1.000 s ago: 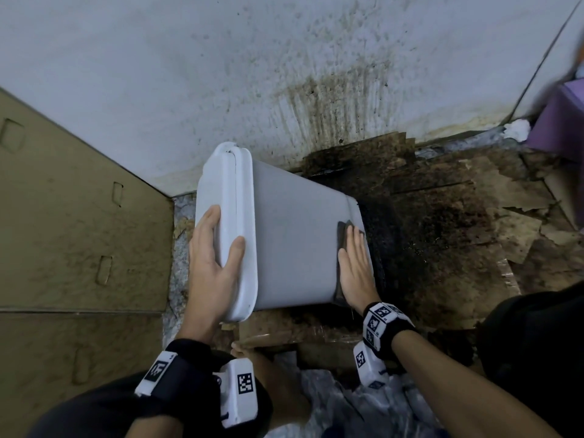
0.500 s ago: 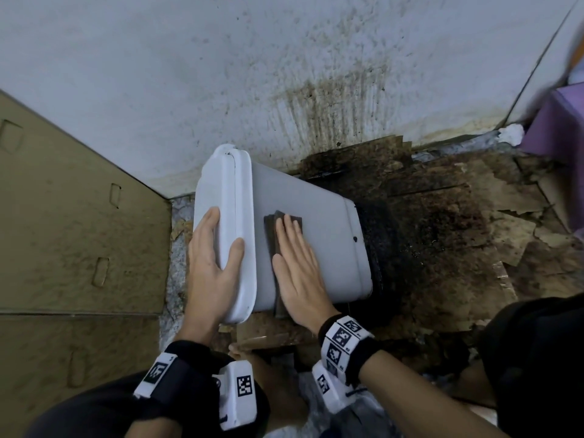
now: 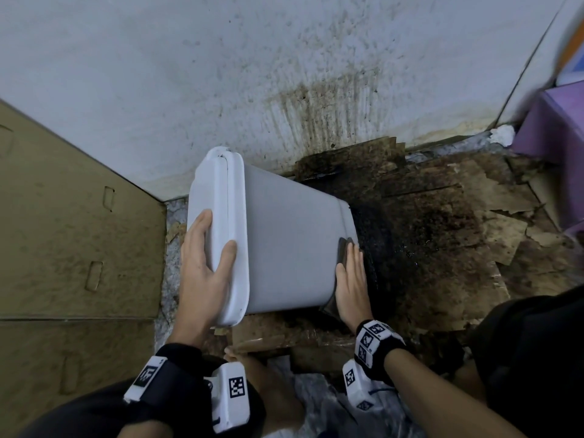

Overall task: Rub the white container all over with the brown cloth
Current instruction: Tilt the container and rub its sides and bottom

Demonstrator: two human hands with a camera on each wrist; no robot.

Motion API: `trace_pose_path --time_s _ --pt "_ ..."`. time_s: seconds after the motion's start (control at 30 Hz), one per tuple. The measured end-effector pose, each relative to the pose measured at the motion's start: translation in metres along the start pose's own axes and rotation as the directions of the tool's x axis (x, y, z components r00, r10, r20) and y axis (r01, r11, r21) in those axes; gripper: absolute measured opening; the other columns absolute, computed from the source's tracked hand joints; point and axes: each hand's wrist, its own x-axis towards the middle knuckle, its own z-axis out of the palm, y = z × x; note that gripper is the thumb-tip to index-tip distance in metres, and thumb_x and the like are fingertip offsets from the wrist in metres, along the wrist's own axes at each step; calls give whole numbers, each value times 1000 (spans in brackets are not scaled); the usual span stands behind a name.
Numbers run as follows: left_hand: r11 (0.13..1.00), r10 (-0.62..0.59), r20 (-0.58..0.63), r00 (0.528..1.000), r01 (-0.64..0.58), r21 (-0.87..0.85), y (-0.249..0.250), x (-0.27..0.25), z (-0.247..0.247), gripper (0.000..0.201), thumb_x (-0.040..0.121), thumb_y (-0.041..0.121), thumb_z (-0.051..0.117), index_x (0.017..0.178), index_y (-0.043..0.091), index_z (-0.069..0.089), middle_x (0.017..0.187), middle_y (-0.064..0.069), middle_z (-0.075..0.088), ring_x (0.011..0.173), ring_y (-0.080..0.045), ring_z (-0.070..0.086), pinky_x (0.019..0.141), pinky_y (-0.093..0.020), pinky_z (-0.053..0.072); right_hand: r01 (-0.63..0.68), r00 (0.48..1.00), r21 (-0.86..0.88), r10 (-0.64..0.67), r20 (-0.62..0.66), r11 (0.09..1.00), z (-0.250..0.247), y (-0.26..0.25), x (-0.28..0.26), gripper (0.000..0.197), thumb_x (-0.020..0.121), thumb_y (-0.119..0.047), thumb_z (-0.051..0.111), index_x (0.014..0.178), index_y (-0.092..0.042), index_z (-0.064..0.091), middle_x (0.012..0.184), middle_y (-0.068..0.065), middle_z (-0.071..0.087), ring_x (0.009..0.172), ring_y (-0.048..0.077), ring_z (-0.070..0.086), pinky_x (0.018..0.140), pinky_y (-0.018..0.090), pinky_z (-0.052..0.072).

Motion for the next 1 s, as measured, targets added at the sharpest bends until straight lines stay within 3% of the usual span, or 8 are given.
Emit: trace_pose_path --time_s 0.13,0.23,0.37,0.57,0.67,0.77,0.87,1.0 --pt "1000 8 2 1000 -8 -1 -2 1 0 66 98 44 54 159 25 38 163 9 37 152 -8 31 128 -45 28 -43 998 -10 43 55 999 -7 -8 19 59 111 -34 25 164 -26 0 171 -11 -8 155 4 -12 127 31 -5" --pt "1000 11 4 1000 -11 4 -1 1 0 66 98 46 54 159 26 37 163 9 36 152 -8 30 128 -46 27 -60 994 -23 62 94 998 -12 -13 39 61 111 -37 27 164 -27 -2 171 -11 -8 156 7 -11 124 26 -8" --pt "1000 10 -1 1000 -10 -3 -2 1 0 69 96 51 53 159 26 38 164 12 35 152 -6 30 128 -45 27 -69 992 -28 72 107 997 -14 -14 54 63 110 -39 28 164 -27 -3 172 -9 -8 157 8 -10 124 27 -8" --pt "1000 0 -5 1000 0 7 -3 0 0 66 98 46 53 159 27 37 163 12 35 152 -7 30 127 -46 28 -102 990 -97 110 83 990 -1 -29 34 62 112 -26 26 161 -12 -9 171 6 -14 158 20 -13 124 26 -10" --pt "999 9 -9 1000 -9 34 -2 0 2 67 98 48 52 160 28 35 164 12 34 152 -6 28 128 -44 26 -121 991 -100 126 40 988 10 -59 12 61 112 -26 24 161 -12 -8 171 4 -12 158 19 -13 125 29 -8" --pt "999 12 -10 1000 -11 48 0 0 3 67 98 46 52 160 28 35 165 13 33 153 -6 27 128 -41 24 0 998 -85 6 69 996 22 -100 -13 62 106 -39 13 162 -21 -8 169 -7 -17 156 9 -17 127 32 -6" --pt "999 11 -4 1000 -11 49 1 0 4 67 99 45 51 161 28 34 165 12 32 153 -6 26 127 -36 22 257 960 -63 -247 133 964 34 -141 -36 64 103 -47 2 162 -26 -9 168 -12 -20 153 1 -22 125 27 -12" --pt "999 11 -2 1000 -11 53 1 -1 4 66 99 45 51 161 27 33 166 10 32 153 -6 25 128 -35 22 430 888 -41 -414 202 902 29 -151 -45 57 109 -39 11 164 -28 -4 171 -15 -10 156 1 -12 127 28 -5"
